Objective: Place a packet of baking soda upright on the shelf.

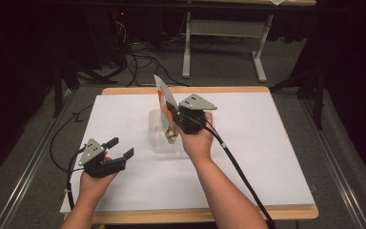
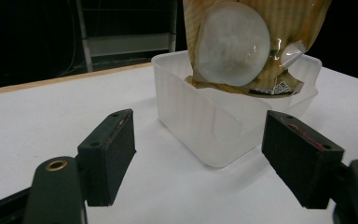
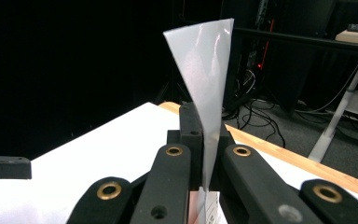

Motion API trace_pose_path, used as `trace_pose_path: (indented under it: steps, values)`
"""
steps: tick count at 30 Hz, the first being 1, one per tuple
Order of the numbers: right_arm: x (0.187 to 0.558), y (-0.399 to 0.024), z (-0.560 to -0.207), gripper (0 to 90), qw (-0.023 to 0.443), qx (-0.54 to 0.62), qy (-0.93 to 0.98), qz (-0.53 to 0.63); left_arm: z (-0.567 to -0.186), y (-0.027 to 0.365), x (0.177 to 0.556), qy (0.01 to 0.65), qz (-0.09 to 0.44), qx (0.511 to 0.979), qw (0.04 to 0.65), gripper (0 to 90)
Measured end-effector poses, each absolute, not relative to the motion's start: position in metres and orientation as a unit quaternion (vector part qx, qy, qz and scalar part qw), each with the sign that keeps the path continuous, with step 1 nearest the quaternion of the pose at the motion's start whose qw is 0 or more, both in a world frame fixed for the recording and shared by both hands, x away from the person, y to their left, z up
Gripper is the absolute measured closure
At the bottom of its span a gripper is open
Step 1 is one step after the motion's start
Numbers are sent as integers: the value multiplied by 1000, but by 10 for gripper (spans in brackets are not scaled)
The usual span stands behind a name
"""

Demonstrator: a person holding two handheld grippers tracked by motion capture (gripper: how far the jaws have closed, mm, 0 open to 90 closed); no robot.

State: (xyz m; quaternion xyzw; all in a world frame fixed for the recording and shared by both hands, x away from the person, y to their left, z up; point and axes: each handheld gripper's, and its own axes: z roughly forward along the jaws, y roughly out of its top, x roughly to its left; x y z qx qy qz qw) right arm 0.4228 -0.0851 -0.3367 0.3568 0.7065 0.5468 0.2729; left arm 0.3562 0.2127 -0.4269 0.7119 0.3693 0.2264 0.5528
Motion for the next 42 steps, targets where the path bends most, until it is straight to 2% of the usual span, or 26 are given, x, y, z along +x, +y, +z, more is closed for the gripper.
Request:
trace_pose_path:
  steps: [17,42]
  values:
    - [444,-70,-370,900,285,364,714,525,-428,211,357,364,226,717,550,260]
    - [426,-69,-404,900,262,368,709,542,-428,209,357,362,225,720,548,261]
